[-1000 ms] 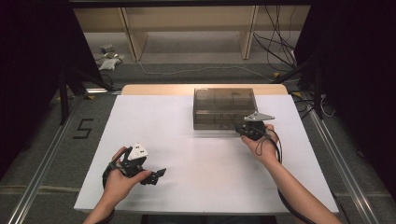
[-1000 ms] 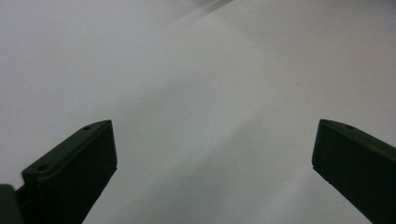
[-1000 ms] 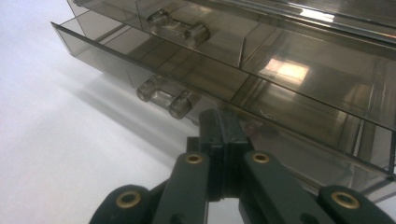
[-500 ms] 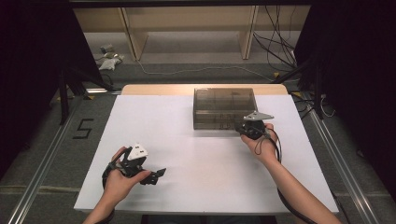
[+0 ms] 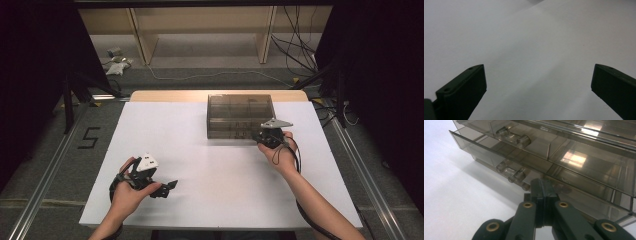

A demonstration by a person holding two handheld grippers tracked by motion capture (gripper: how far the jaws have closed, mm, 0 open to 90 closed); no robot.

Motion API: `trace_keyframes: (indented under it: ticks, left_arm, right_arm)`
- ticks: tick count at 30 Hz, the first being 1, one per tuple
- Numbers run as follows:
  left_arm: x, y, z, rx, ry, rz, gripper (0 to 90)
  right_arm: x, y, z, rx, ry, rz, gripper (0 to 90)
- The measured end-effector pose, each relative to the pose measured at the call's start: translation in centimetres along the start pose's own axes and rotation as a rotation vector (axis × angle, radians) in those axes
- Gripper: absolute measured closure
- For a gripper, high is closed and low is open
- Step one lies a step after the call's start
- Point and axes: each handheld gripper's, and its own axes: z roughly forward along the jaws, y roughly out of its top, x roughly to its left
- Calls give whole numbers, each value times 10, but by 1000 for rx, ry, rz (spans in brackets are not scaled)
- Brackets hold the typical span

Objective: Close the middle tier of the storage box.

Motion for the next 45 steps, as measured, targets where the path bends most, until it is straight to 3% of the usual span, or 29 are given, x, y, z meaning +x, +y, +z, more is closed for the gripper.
trace_keyframes:
  ticks: [45]
  left_arm:
    - [3,-1,1,2,-2,-7,1]
  right_arm:
    - [1,3,17,1,-19,19,900]
